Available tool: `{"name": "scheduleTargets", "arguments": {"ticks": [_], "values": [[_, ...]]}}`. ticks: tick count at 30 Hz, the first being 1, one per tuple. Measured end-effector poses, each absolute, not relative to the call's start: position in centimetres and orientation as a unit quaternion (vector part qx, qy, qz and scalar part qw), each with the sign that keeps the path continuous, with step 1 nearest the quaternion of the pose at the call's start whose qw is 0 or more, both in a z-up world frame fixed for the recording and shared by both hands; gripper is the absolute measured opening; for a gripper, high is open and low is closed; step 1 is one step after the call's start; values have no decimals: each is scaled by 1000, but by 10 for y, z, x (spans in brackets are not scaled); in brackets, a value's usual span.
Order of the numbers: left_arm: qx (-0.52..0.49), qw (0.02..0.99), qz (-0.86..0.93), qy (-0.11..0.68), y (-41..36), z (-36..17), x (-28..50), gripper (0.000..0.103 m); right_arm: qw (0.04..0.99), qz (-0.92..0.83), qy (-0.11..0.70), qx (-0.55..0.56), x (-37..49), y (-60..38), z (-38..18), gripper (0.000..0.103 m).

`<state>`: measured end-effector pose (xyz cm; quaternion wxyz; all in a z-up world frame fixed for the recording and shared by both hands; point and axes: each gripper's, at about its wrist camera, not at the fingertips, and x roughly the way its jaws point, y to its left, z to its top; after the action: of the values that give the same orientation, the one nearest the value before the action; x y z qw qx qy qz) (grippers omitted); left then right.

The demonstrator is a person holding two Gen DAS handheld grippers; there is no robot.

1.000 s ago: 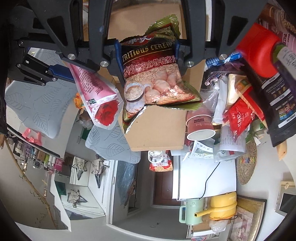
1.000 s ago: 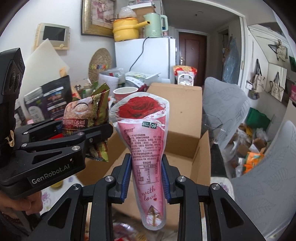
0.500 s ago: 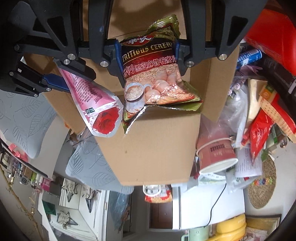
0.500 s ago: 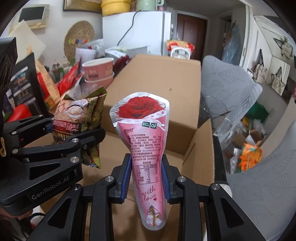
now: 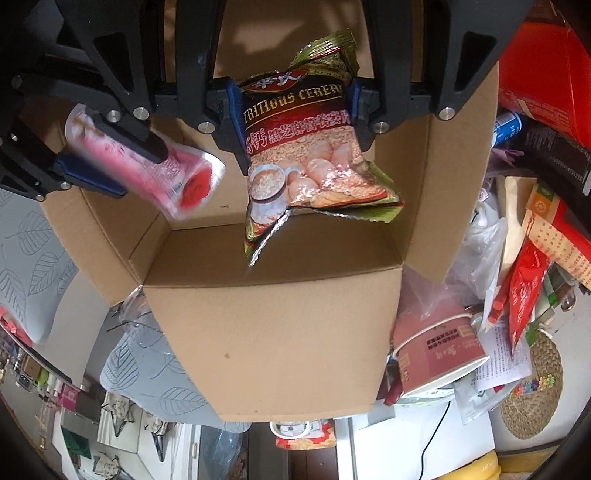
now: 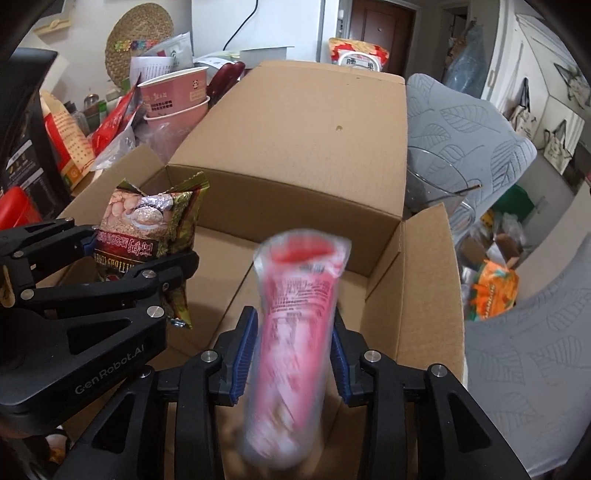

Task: Organize snacks
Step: 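Open both grippers to drop the pouch and cereal bag into the box, then withdraw both tools from the box back toward the snacks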

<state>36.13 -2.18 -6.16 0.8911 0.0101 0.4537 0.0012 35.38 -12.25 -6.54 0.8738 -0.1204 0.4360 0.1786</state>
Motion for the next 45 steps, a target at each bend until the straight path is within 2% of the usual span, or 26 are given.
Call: {"name": "scheduleTargets", "arguments": {"ticks": [1, 6, 7, 24, 34, 45], "values": [[10, 890, 8, 455, -20, -62, 361, 45, 874, 177, 436, -119, 353, -123, -64, 40], [21, 898, 30, 438, -15, -52, 353, 64, 879, 171, 429, -118, 349, -124, -55, 47], [24, 902, 34, 430, -15, -46, 350, 65, 880, 170, 427, -118, 348, -125, -53, 47], [20, 931, 25, 363, -13, 36, 299, 65, 912, 162, 360, -109, 300, -131, 23, 47], [21, 952, 12, 306, -12, 89, 231, 65, 932, 163, 307, -102, 242, -135, 73, 47], [24, 965, 1, 261, -12, 120, 156, 65, 946, 172, 255, -106, 170, -141, 108, 47]]}}
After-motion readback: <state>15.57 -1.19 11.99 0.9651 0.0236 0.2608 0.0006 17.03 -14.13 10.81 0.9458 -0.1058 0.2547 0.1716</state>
